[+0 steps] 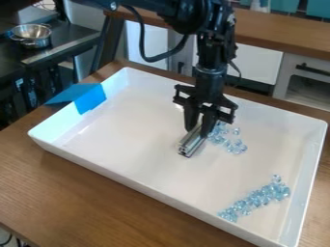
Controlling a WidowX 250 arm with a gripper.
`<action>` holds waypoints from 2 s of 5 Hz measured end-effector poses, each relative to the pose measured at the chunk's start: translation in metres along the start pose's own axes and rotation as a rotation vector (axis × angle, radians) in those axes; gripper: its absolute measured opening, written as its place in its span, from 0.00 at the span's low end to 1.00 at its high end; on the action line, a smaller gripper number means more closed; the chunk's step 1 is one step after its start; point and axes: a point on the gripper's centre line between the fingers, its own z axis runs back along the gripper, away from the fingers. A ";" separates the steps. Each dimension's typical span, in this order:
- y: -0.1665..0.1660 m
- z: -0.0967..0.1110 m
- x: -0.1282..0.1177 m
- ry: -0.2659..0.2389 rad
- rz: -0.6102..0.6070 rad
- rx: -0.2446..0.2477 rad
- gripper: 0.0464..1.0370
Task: Sweep into pile
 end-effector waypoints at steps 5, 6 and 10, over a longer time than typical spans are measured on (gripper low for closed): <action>-0.035 -0.002 0.004 -0.067 -0.451 -0.047 0.28; -0.046 -0.005 -0.007 -0.083 -0.539 -0.041 0.28; -0.096 -0.005 -0.077 -0.014 -0.703 -0.078 0.28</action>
